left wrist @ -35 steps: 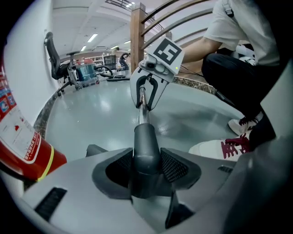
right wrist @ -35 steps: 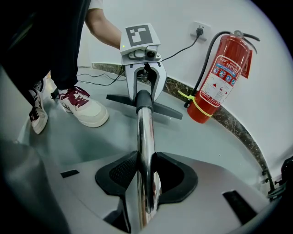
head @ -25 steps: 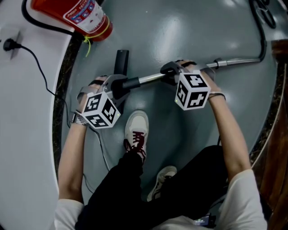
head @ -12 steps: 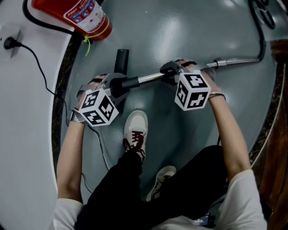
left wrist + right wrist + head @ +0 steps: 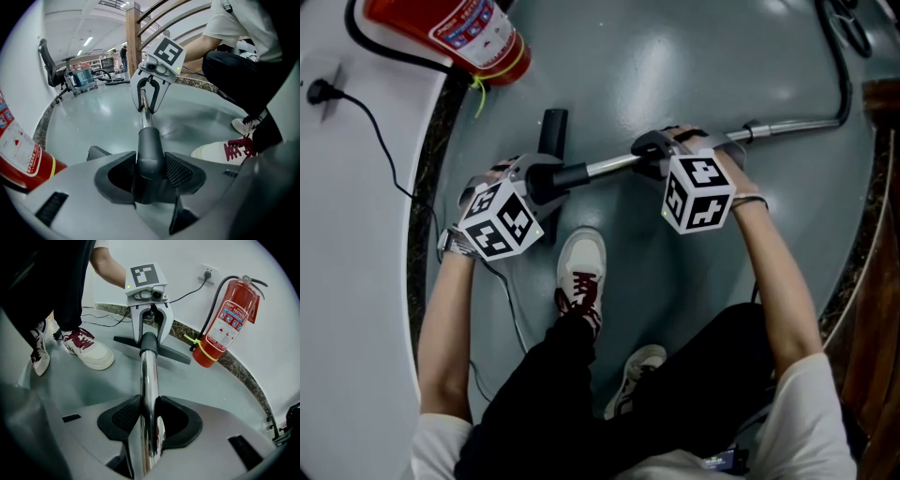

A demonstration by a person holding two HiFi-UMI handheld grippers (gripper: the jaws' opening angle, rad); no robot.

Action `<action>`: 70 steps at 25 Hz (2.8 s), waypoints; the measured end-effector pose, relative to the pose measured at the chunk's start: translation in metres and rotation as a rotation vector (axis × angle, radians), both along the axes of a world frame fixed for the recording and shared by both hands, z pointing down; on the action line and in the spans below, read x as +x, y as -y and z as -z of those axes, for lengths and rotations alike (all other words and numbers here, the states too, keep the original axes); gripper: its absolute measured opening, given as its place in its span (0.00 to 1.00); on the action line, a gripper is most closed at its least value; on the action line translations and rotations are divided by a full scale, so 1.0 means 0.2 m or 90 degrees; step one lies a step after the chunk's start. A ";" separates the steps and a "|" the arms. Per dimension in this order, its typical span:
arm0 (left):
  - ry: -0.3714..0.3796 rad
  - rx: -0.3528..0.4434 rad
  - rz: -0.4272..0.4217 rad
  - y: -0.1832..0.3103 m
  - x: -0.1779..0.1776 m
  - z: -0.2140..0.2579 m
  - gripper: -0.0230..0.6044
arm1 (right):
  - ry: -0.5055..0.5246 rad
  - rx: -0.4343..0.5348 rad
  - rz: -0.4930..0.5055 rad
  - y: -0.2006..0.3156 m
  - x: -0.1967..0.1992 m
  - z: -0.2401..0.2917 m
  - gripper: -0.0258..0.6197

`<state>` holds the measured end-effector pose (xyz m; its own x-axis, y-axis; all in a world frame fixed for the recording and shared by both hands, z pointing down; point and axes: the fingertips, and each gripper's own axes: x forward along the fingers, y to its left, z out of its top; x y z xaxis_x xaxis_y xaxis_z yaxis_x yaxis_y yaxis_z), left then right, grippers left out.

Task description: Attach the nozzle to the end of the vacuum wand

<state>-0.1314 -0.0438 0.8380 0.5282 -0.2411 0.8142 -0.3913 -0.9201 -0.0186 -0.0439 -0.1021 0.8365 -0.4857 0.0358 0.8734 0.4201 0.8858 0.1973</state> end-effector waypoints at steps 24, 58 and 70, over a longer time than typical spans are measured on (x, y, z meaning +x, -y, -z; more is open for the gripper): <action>-0.052 -0.048 0.065 0.06 -0.02 -0.02 0.34 | 0.026 -0.004 -0.017 0.04 -0.04 -0.02 0.27; -0.028 -0.041 0.046 0.09 0.01 -0.07 0.34 | 0.022 0.000 -0.030 0.07 -0.02 -0.08 0.27; -0.006 -0.033 0.044 0.10 0.01 -0.15 0.34 | 0.016 -0.004 -0.026 0.07 -0.03 -0.15 0.27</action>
<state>-0.1300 -0.0635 0.8671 0.5194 -0.2349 0.8216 -0.4532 -0.8908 0.0318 -0.0498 -0.1163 0.8659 -0.5088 0.0206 0.8606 0.3785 0.9033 0.2021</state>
